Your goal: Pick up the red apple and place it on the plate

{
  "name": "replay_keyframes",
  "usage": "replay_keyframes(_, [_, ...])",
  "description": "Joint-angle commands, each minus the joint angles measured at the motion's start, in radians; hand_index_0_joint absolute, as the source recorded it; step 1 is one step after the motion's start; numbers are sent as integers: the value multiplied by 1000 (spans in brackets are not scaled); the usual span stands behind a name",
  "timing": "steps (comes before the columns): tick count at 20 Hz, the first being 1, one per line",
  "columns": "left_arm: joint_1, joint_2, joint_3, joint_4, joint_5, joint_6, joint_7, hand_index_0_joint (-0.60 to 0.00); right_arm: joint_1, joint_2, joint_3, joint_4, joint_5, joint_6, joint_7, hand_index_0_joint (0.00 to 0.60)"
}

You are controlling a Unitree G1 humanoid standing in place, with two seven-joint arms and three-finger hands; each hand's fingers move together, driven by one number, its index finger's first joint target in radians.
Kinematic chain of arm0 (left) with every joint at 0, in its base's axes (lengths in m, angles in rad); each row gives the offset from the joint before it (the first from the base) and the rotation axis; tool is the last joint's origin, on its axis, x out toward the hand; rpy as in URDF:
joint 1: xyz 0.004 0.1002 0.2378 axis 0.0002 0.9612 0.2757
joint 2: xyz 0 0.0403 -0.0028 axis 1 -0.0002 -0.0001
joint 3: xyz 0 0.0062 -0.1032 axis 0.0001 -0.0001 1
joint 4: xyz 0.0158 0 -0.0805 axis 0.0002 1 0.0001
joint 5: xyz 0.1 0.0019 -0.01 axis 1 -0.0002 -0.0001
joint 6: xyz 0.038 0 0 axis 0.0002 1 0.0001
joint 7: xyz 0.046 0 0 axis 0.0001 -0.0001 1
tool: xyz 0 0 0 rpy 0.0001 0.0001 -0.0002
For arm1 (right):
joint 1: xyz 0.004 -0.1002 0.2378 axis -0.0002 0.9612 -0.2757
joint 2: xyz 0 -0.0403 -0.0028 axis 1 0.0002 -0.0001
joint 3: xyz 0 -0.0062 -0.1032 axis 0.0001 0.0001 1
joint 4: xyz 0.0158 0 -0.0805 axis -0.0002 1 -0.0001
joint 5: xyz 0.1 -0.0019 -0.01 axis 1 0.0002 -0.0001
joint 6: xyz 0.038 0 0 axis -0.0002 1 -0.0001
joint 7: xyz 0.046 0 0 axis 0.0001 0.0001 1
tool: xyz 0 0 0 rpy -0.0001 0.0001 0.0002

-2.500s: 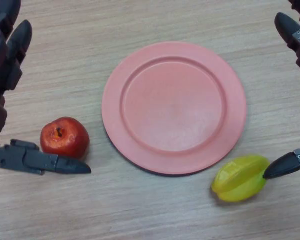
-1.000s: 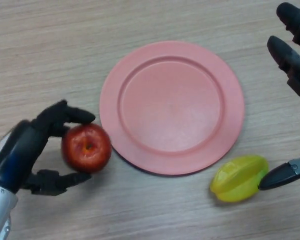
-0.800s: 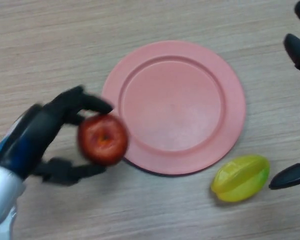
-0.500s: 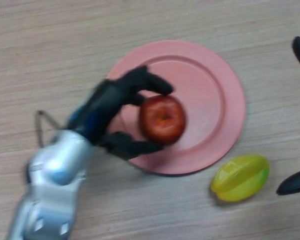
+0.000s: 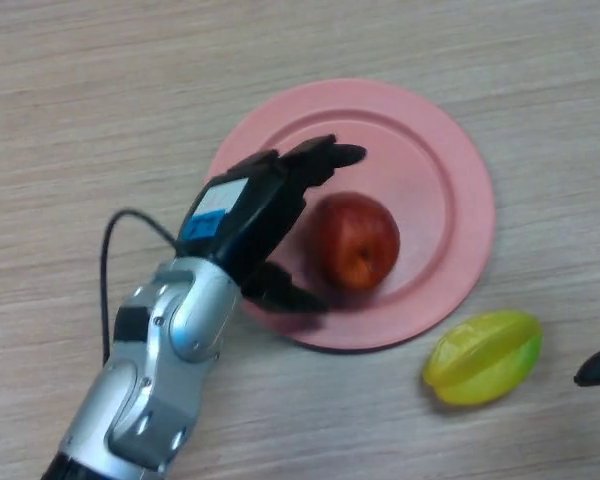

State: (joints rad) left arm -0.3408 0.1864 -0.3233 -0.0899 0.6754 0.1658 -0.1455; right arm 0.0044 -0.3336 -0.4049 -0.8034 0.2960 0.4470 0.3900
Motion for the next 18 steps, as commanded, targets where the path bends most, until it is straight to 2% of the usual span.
replay_keyframes(1, [0, 4, 69, -189, 42, -51, 43, 0, -48, -50, -69, -42, 13, -95, -16, 0])
replay_keyframes(2, [17, 4, 82, -222, 40, -41, 18, 0, -62, -62, -67, -44, 11, -82, -19, 0])
replay_keyframes(3, [44, 4, 128, -297, -12, -17, -5, 0, -97, -90, -61, -45, 12, -55, -22, 0])
replay_keyframes(6, [83, 7, 242, -408, -152, -32, -29, 0, -145, -104, -24, -31, 6, -56, -49, 0])
replay_keyframes(8, [138, 35, 320, -456, -298, -47, -76, 0, -176, -111, 15, -25, 18, -28, -76, 0])
replay_keyframes(9, [178, 55, 396, -503, -448, -41, -97, 0, -195, -112, 43, -31, 27, -2, -88, 0])
replay_keyframes(10, [188, 63, 428, -521, -524, -30, -96, 0, -199, -111, 49, -33, 29, 4, -89, 0])
replay_keyframes(11, [198, 64, 515, -621, -760, 158, -87, 0, -205, -108, 70, -28, 14, -9, -87, 0])
replay_keyframes(12, [194, 78, 552, -647, -837, 236, -53, 0, -203, -100, 73, -27, 17, -14, -87, 0])
replay_keyframes(13, [196, 113, 614, -682, -958, 320, -8, 0, -200, -91, 85, -23, 6, -42, -82, 0])
replay_keyframes(15, [216, 145, 654, -696, -1001, 256, 29, 0, -211, -82, 99, -7, -3, -99, -77, 0])
replay_keyframes(16, [222, 146, 667, -692, -1017, 234, 38, 0, -214, -83, 106, -5, -7, -102, -80, 0])
replay_keyframes(18, [231, 172, 696, -689, -1061, 247, 54, 0, -212, -74, 130, -8, -19, -106, -82, 0])
